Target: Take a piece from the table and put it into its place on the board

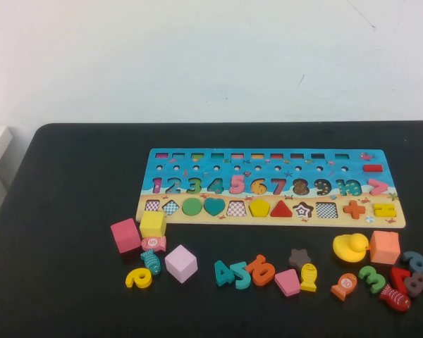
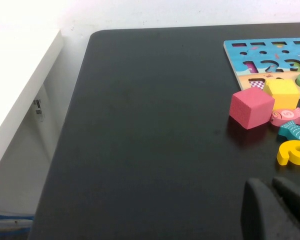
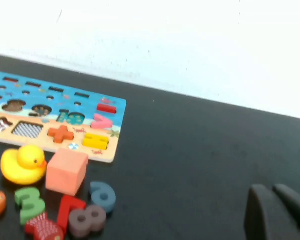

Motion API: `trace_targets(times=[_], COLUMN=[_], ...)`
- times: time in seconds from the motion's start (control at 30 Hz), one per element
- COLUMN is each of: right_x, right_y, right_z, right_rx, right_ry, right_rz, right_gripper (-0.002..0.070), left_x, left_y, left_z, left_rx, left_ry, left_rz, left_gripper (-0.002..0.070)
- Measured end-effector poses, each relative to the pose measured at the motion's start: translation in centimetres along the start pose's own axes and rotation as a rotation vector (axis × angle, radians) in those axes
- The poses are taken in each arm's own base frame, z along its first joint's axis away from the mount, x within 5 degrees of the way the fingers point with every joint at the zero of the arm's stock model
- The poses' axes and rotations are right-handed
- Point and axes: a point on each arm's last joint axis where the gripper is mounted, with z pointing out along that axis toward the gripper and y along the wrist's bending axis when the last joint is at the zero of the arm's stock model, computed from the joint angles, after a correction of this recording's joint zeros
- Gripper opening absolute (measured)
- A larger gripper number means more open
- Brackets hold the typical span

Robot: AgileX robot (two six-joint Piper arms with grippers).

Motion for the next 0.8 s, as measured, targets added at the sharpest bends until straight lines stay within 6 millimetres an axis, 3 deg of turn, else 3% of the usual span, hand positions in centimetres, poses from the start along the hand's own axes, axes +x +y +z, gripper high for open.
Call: trace_targets(times=[0.23, 0.8], right_x=[1.4, 1.6], right_y=[0.2, 0.0], right_z=[-0.1, -0.2], right_rx=[-0.015, 0.027], right_ry=[0.155, 0.187], right_rz=[-0.012, 0.119], right_gripper=[0.0019, 0.0019], left_x=[0.0, 0.0], left_y=[0.0, 0.0], left_z=[0.0, 0.0], left_rx=[0.000, 0.000], left_ry=[0.000, 0.000], left_rz=[0.000, 0.000], left_gripper=[-0.0003, -0.0003])
